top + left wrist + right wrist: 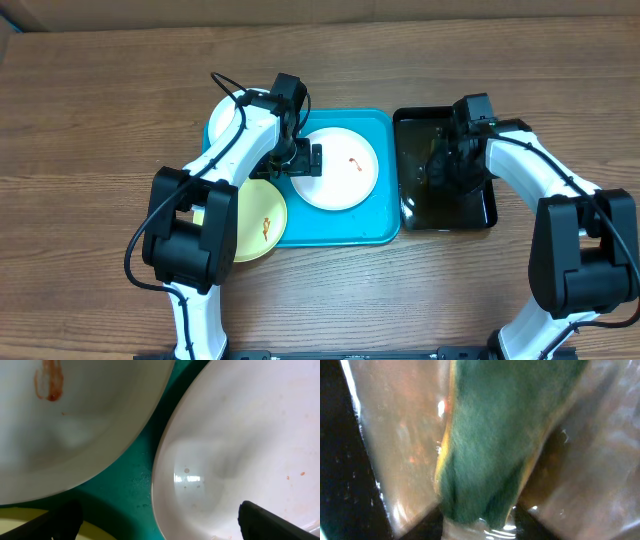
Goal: Clean dirty plates on tray and stack at the side
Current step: 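Move the right gripper to the black tray and grasp the sponge, then dip and rub the sponge in the water with the right gripper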
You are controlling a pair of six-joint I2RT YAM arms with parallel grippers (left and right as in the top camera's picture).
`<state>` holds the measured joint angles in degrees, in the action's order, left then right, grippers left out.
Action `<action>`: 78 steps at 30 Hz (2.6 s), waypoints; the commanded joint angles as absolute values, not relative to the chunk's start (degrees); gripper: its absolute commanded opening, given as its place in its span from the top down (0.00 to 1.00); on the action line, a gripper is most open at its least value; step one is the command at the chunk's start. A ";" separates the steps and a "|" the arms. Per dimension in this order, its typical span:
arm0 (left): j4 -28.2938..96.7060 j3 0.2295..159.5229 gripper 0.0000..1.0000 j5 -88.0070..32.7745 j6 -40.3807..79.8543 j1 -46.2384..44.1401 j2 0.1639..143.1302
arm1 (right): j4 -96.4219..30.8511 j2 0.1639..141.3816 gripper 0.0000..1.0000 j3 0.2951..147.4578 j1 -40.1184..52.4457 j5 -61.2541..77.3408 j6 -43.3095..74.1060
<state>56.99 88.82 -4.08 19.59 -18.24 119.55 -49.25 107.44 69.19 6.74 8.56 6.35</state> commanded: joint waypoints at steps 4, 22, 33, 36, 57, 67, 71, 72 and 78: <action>56.86 89.08 0.00 -4.47 19.94 -18.02 120.53 | -51.31 107.37 0.32 76.64 6.68 8.62 5.96; 56.66 89.08 0.00 -4.47 19.94 -18.02 120.53 | -31.81 107.50 0.74 63.20 6.74 1.58 13.45; 56.66 89.08 0.00 -4.47 19.94 -18.02 120.53 | -33.19 107.48 0.23 68.62 6.63 1.54 13.52; 56.66 89.08 0.00 -4.47 19.94 -18.02 120.53 | -31.73 107.50 0.24 68.45 6.63 1.34 13.52; 56.66 89.08 0.00 -4.45 19.94 -18.02 120.53 | -26.87 107.31 0.80 64.90 6.63 3.40 13.08; 56.66 89.08 0.00 -4.45 19.94 -18.02 120.53 | -38.46 107.28 0.23 68.88 6.63 2.44 13.10; 56.66 89.08 0.00 -4.47 19.94 -18.02 120.53 | -39.59 107.39 0.23 68.53 6.63 2.48 13.13; 56.66 89.08 0.00 -4.47 19.94 -18.02 120.53 | -39.81 107.39 0.24 68.53 6.70 2.48 13.13; 56.66 89.08 0.00 -4.47 19.94 -18.02 120.53 | -41.50 107.39 0.22 68.53 6.70 2.66 13.13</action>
